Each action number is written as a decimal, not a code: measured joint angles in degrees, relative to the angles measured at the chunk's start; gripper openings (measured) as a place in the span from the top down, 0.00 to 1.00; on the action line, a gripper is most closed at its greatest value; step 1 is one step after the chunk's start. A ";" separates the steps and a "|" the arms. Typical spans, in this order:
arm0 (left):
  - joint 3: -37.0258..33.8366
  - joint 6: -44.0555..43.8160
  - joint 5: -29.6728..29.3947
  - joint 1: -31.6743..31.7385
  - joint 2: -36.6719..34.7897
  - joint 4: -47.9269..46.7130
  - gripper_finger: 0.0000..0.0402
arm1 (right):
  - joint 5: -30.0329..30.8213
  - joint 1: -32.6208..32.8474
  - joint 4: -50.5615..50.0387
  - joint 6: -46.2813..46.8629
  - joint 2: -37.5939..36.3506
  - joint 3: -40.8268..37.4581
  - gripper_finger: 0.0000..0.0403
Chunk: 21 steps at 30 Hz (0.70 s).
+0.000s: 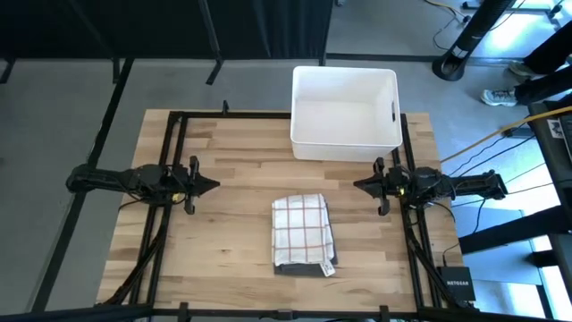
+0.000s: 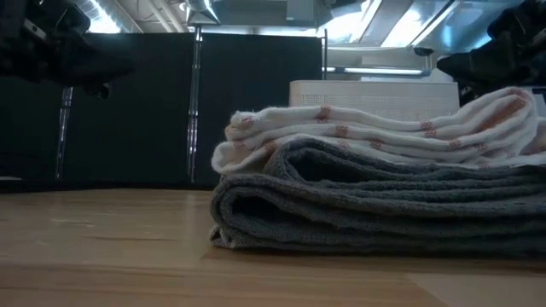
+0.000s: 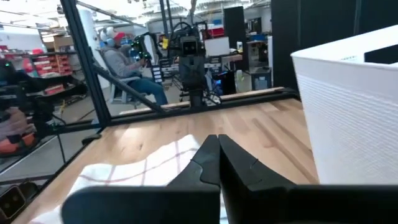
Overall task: Fold towel
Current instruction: Return to Home Position
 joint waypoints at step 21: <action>-0.14 -0.22 -1.96 0.04 0.39 0.42 1.00 | 0.20 0.00 -0.03 0.28 1.07 -0.05 0.92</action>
